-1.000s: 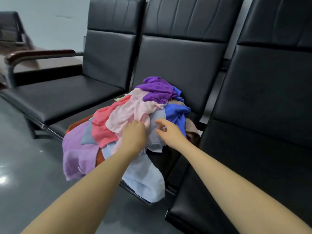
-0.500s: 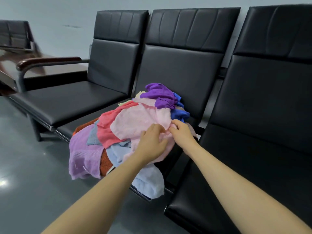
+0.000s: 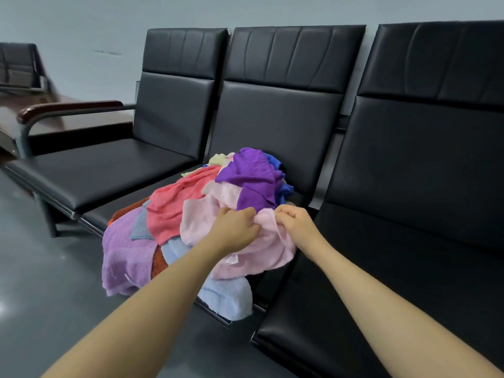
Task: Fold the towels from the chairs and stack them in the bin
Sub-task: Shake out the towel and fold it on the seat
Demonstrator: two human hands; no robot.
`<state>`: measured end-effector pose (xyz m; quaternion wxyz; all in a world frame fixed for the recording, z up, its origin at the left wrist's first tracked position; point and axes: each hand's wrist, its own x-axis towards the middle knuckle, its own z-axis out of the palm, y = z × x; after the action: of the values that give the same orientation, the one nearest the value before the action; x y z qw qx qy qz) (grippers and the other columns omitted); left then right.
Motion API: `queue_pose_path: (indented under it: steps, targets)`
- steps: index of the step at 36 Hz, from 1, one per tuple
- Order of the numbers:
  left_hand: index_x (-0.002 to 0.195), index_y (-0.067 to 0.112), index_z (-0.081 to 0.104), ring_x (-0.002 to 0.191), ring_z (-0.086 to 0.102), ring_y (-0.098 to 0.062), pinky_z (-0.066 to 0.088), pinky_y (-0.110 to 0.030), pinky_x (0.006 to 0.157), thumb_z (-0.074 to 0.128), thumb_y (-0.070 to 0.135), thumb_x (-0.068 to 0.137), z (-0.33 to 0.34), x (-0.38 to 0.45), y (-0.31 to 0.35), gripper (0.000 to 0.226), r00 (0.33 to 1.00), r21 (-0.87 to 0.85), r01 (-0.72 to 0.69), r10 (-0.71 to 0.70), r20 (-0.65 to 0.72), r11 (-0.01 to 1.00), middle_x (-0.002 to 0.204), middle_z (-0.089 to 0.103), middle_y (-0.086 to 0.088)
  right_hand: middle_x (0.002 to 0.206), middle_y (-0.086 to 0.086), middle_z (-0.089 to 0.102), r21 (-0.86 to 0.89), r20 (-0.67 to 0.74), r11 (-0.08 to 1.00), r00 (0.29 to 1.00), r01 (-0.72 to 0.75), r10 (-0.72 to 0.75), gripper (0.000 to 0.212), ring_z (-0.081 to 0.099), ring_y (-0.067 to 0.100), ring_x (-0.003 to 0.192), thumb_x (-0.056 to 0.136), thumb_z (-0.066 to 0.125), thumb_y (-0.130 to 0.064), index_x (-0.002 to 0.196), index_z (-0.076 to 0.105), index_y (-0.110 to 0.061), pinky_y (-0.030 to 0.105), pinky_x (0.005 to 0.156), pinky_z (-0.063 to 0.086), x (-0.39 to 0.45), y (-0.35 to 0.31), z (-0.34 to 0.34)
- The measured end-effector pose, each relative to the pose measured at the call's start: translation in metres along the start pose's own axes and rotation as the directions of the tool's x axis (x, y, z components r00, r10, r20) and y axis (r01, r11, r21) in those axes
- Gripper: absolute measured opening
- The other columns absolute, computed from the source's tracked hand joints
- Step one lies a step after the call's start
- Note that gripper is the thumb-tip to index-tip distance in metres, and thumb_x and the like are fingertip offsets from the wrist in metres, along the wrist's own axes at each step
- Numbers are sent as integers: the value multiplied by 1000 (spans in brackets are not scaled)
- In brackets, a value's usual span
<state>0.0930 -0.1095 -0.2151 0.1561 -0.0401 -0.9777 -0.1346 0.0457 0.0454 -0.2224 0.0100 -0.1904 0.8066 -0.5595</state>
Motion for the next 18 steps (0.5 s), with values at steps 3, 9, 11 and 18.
queue_pose_path:
  steps: [3, 9, 11, 18]
  targets:
    - [82, 14, 45, 87, 57, -33, 27, -30, 69, 42, 27, 94, 2, 4, -6, 18, 999, -25, 49, -49, 17, 998, 88, 64, -12, 74, -1, 54, -64, -24, 998, 1000, -22, 20, 20, 49, 14, 76, 93, 53, -18, 76, 64, -12, 32, 73, 40, 10, 5, 5]
    - [73, 12, 43, 83, 55, -30, 29, -31, 64, 38, 27, 95, 9, 12, -14, 27, 996, -51, 84, -82, 40, 995, 75, 56, -8, 135, 3, 42, -393, 39, 920, 999, 3, 13, 51, 50, 20, 114, 94, 52, -12, 143, 40, -21, 24, 92, 40, 35, 12, 15]
    - [80, 11, 47, 85, 55, -31, 31, -32, 64, 34, 25, 96, 12, 16, -15, 25, 993, -96, 117, -116, 10, 988, 78, 56, -8, 139, 3, 38, -353, 79, 935, 995, -26, 58, 60, 50, 19, 116, 93, 52, -10, 147, 30, -27, 25, 93, 42, 41, 17, 18]
    - [116, 5, 49, 90, 56, -32, 49, -43, 68, 47, 14, 93, 29, 33, -23, 25, 988, -83, 147, -150, -22, 986, 120, 45, -9, 107, 6, 66, -393, -96, 919, 992, 41, -85, 35, 58, 14, 96, 88, 52, 5, 116, 66, -9, 3, 72, 38, 50, 29, 25]
